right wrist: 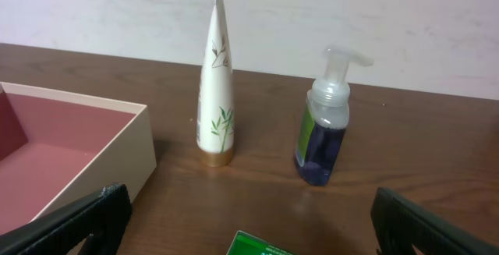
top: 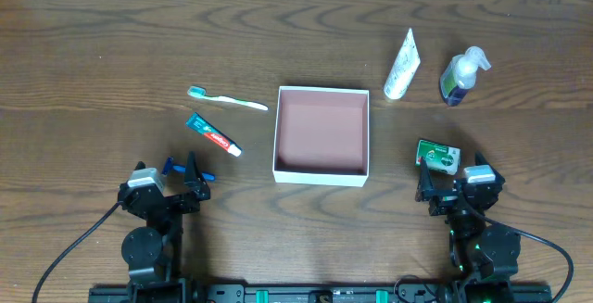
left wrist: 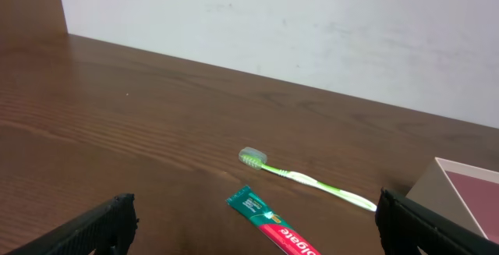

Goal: Pack container

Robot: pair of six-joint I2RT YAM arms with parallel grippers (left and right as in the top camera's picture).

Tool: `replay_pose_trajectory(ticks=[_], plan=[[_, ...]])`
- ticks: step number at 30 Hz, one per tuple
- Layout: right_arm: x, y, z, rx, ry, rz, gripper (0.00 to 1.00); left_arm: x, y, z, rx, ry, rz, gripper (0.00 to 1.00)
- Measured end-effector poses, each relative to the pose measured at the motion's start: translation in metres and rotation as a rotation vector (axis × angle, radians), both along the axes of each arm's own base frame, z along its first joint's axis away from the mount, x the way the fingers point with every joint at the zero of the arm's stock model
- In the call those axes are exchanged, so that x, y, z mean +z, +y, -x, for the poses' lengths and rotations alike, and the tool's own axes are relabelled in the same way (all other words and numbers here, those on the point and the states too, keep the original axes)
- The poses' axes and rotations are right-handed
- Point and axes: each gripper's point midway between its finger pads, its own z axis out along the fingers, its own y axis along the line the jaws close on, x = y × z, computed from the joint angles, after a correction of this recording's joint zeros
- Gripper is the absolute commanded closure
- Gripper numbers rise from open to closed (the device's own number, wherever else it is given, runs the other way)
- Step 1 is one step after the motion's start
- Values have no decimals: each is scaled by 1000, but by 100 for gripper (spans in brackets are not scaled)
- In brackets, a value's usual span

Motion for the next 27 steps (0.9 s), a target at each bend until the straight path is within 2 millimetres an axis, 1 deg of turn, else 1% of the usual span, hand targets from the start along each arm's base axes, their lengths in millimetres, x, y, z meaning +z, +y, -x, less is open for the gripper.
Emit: replay_pose_trajectory(ticks=[10,15,18,20,22,27], plan=[[0,0,0,0,0,-1,1,0,0,0,0,0,0,2],[0,1,0,0,6,-33,1,0,0,0,0,0,0,2],[-3,4,1,17,39,-49,0,0,0,0,0,0,0,2],[-1,6,1,29,72,-52,1,0,0,0,0,0,0,2],[10,8,-1,35,91,-52,1,0,0,0,0,0,0,2],[58,11,-14,48,106,-53,1,0,0,0,0,0,0,2]])
